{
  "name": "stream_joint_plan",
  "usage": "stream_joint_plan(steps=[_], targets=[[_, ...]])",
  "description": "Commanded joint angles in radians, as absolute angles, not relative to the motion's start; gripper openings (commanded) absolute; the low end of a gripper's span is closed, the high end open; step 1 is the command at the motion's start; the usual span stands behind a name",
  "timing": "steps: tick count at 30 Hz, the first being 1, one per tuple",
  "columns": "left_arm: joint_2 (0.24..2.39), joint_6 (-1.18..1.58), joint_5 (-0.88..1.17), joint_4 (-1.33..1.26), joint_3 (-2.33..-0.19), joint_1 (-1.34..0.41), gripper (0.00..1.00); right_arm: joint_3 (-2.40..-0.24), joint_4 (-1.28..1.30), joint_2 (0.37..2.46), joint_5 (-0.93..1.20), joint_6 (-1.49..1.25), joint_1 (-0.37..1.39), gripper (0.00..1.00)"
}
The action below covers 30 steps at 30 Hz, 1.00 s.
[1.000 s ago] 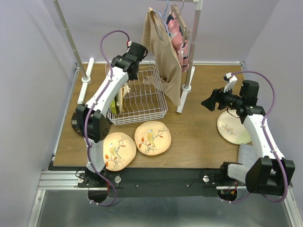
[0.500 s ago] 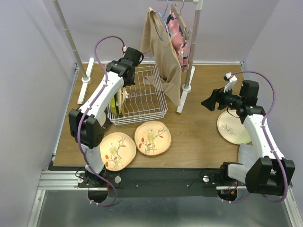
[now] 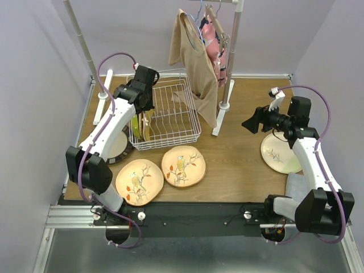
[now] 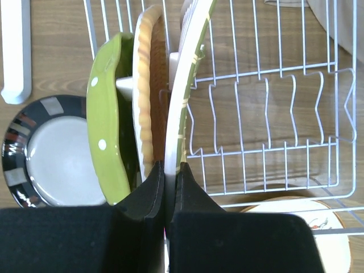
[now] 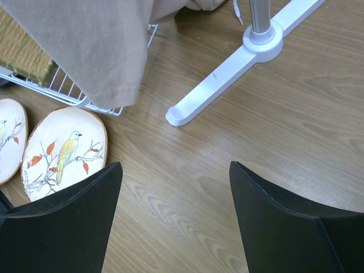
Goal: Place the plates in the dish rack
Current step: Insert the plate into the dish rack, then grab a plate with the right arm
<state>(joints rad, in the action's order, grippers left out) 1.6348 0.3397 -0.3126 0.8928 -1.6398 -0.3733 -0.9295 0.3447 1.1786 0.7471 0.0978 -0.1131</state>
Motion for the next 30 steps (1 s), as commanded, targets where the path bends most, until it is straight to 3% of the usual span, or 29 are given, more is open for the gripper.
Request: stream_joint_plan(steps=[1, 7, 12, 19, 30], targets=[[1.548, 0.357, -0.285, 0.795, -1.560, -0.342, 0.16, -0.916, 0.331, 1.181, 0.732, 0.110, -0.120, 0.84], [1.508, 0.357, -0.272, 0.752, -1.511, -0.328, 0.47, -0.914, 0.330, 1.180, 0.730, 0.113, -0.120, 0.84], [1.459, 0.357, -0.268, 0.735, -1.516, -0.321, 0.63, -0.914, 0.330, 1.181, 0.729, 0.117, -0.120, 0.84], [1.408, 0.351, -0.249, 0.721, -1.519, -0.314, 0.68, -0.914, 0.330, 1.183, 0.724, 0.118, -0.120, 0.84], [1.358, 0.337, -0.224, 0.703, -1.525, -0.310, 0.69, -0.910, 0.330, 1.183, 0.735, 0.130, -0.120, 0.85]])
